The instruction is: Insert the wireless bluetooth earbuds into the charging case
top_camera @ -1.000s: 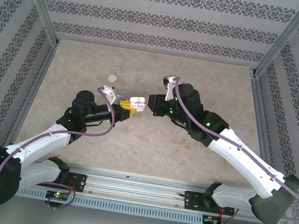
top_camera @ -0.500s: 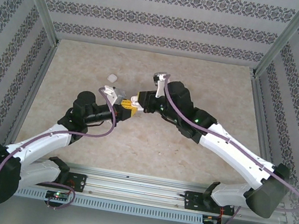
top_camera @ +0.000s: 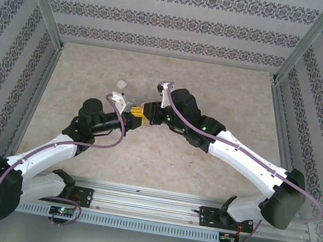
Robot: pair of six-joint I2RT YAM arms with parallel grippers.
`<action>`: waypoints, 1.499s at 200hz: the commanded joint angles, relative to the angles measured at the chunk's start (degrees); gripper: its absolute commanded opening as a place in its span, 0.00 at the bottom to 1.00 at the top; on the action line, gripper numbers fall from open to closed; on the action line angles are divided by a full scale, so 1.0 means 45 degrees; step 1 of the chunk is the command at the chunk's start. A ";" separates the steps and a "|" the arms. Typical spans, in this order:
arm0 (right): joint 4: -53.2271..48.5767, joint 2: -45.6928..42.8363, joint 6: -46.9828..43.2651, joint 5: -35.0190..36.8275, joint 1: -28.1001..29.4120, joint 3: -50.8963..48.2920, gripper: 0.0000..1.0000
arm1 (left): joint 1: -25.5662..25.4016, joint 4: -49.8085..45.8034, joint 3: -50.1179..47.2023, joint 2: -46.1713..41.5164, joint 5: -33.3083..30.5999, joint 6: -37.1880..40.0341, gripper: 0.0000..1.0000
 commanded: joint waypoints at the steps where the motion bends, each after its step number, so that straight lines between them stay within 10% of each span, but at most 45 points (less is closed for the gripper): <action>1: -0.0030 0.0107 -0.0225 -0.0195 0.0125 0.0186 0.14 | -0.0164 0.0740 0.0423 -0.0219 -0.0056 -0.0014 0.00; 300: -0.0566 -0.0005 0.0507 -0.0880 0.0053 -0.0219 0.37 | -0.0165 0.0637 0.0370 -0.0419 0.0043 0.0179 0.00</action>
